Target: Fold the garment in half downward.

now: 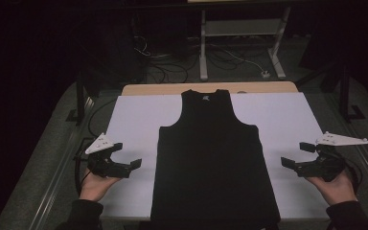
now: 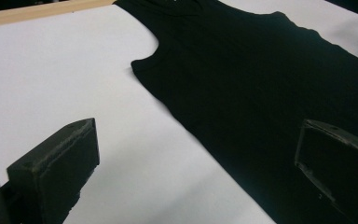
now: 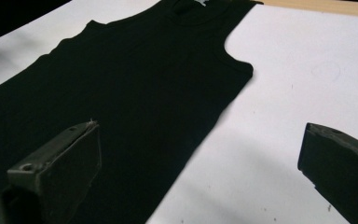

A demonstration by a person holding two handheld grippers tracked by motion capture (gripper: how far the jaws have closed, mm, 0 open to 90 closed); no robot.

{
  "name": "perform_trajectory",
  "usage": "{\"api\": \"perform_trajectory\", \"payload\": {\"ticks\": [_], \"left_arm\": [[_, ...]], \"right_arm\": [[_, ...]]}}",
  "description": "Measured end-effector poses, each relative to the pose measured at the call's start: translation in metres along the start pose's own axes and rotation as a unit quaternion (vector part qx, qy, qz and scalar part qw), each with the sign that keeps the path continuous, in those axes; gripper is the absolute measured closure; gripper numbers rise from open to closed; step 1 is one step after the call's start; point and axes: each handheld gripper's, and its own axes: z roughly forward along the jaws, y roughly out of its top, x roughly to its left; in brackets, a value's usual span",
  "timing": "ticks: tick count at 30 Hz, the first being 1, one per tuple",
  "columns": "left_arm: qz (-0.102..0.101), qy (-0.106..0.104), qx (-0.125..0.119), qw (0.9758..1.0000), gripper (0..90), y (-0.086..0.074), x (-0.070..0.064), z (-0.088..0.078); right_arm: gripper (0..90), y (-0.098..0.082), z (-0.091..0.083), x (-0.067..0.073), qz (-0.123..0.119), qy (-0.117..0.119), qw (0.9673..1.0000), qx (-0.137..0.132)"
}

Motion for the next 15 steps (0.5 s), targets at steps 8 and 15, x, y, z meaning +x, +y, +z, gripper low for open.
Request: {"api": "perform_trajectory", "payload": {"ticks": [8, 15], "left_arm": [[0.001, 0.003, 0.009, 1.0000, 0.0, 0.009, 0.008, 0.004], [0.002, 0.004, 0.024, 0.9997, 0.0, 0.014, 0.015, 0.010]], "right_arm": [[0.0, 0.012, 0.001, -0.001, -0.003, 0.012, 0.9999, 0.008], [0.0, 0.022, 0.004, -0.003, -0.006, 0.008, 0.9999, 0.013]]}}
